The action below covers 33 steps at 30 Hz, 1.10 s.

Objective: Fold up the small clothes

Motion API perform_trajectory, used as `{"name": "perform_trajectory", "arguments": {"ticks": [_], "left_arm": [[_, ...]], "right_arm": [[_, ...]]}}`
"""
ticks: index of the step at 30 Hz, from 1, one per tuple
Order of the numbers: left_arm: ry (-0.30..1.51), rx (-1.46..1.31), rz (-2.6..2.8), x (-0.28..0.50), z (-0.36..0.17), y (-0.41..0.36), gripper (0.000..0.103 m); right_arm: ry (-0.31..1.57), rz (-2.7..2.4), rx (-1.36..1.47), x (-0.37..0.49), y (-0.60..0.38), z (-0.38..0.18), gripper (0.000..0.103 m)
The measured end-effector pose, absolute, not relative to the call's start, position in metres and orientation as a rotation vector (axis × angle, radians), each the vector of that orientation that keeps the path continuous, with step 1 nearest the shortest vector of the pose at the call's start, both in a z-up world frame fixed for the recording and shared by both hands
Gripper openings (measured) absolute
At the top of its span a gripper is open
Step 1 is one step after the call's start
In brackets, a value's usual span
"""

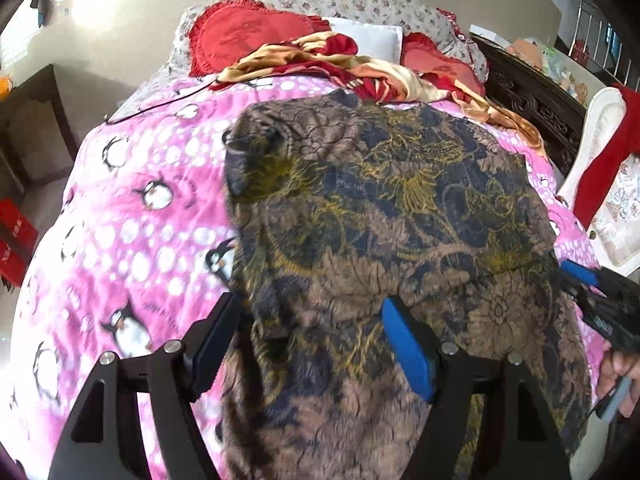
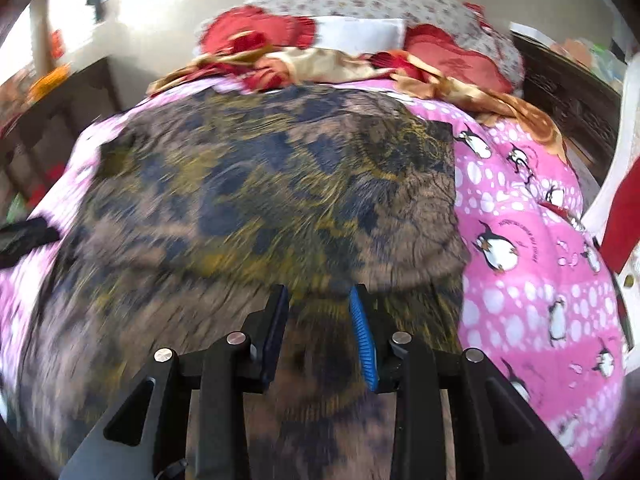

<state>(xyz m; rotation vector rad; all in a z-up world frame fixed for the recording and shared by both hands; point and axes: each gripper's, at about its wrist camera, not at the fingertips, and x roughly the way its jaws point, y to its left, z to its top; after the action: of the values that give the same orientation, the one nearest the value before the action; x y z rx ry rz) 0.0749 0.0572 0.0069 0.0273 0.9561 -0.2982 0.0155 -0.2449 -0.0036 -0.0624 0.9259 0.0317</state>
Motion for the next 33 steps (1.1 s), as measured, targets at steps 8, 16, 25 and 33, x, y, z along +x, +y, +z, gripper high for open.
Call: {"name": "perform_trajectory", "arguments": {"ticks": [8, 16, 25, 33], "left_arm": [[1.019, 0.062, -0.372, -0.002, 0.007, 0.142, 0.081], [1.183, 0.026, -0.51, -0.114, -0.013, 0.178, 0.077], [1.304, -0.004, -0.594, -0.13, -0.05, 0.156, 0.049], [1.325, -0.079, -0.616, -0.117, -0.056, 0.162, 0.016]], "right_arm": [[0.977, 0.08, -0.055, -0.108, -0.294, 0.026, 0.057], [0.981, 0.021, -0.004, -0.192, -0.321, -0.005, 0.057], [0.861, 0.074, 0.023, -0.198, -0.311, 0.014, 0.057], [0.92, 0.076, 0.044, -0.226, -0.33, -0.007, 0.057]]}}
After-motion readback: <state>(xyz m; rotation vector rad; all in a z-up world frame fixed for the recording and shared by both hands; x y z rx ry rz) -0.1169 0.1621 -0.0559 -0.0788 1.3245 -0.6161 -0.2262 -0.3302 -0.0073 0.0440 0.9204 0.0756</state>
